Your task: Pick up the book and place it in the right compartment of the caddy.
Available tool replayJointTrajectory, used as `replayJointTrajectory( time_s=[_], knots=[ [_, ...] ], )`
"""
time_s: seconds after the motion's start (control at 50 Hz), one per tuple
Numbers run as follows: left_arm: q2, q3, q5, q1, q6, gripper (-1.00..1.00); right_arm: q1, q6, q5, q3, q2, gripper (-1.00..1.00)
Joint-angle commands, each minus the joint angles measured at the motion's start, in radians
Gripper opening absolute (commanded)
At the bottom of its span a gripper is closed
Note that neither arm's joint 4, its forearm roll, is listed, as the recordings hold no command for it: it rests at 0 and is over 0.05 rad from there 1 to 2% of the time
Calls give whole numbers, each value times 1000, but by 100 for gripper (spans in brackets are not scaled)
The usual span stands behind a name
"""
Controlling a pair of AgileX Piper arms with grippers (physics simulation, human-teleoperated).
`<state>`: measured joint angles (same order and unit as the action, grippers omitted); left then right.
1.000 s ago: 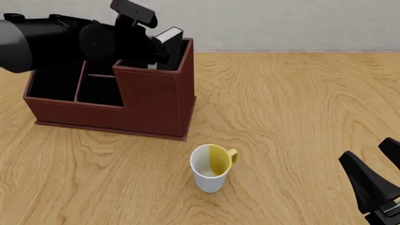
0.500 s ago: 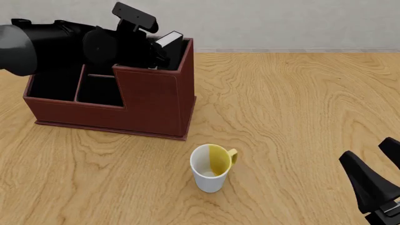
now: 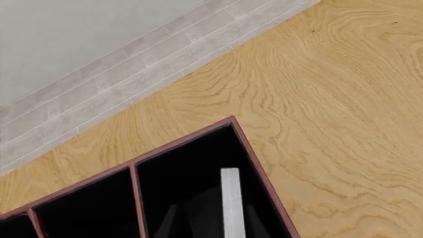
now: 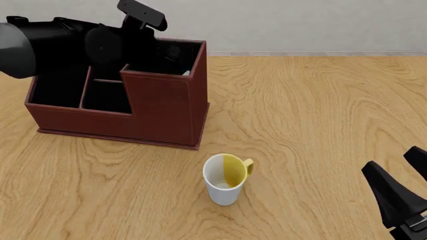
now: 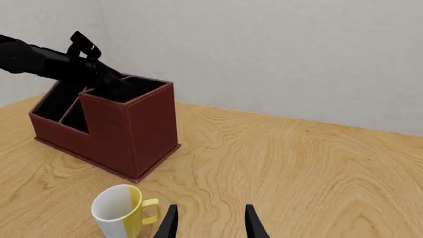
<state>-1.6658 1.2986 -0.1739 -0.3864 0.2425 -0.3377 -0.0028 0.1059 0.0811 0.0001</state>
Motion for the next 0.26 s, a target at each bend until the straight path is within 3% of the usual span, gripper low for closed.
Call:
replayJointTrajectory(
  time_s=[0.02,0.26],
  knots=[
    [1,4,1,2,6,100,0,-1,1,1,0,100],
    [66,33,-39,-5,-3,100,2,-1,5,12,0,100]
  ],
)
